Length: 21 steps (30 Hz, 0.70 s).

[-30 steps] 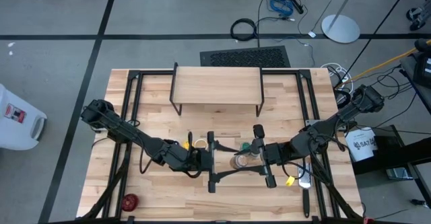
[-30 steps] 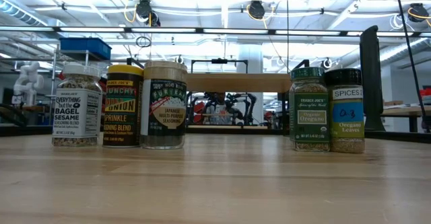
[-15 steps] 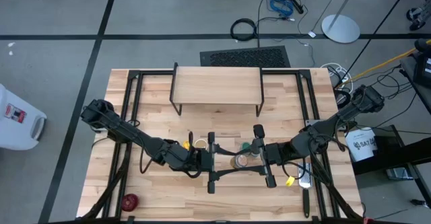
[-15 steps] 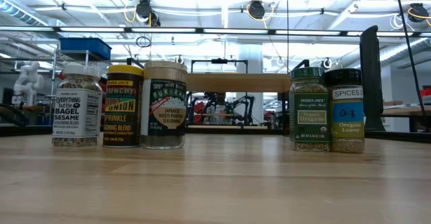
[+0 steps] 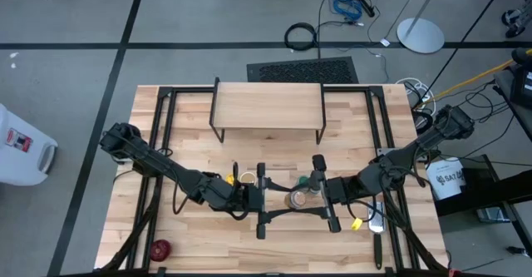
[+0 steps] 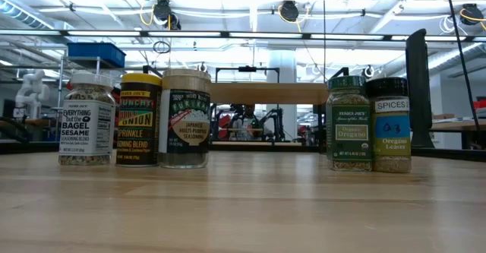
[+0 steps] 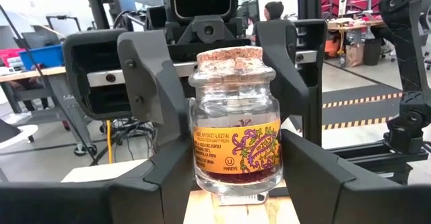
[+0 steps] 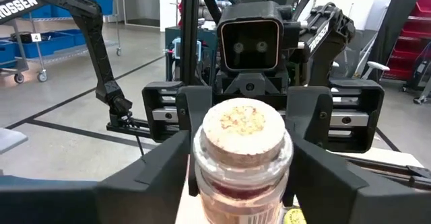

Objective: Shelf spices
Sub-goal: Put the transparent seasoning bottle on the shelf

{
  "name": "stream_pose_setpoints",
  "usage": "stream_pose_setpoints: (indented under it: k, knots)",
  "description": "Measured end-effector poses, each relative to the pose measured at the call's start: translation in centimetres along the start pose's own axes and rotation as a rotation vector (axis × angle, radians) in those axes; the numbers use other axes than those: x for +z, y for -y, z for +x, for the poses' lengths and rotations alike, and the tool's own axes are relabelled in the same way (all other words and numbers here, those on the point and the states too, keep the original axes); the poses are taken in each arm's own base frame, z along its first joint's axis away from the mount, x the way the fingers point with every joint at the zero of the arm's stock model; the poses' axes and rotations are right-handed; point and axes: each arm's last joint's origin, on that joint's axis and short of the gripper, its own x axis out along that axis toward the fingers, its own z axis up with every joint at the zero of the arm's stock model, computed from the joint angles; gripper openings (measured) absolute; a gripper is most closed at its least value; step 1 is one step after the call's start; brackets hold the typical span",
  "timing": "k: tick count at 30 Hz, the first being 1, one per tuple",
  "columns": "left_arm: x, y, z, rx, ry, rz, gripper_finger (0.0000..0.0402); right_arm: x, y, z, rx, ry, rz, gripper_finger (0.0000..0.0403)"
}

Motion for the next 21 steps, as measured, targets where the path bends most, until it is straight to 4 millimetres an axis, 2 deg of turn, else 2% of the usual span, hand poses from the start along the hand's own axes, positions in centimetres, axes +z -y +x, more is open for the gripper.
stream_pose_setpoints:
  k: [9,21]
  knots:
    - [-0.04,0.05,0.0,-0.014,-0.002,-0.002,0.0205,0.02,0.01,0.0,-0.002,0.002,-0.013,0.0284]
    - [-0.43,0.15,-0.02,-0.027,-0.039,0.013,0.0205,0.17,-0.07,-0.66,-0.014,-0.017,-0.021,0.0297]
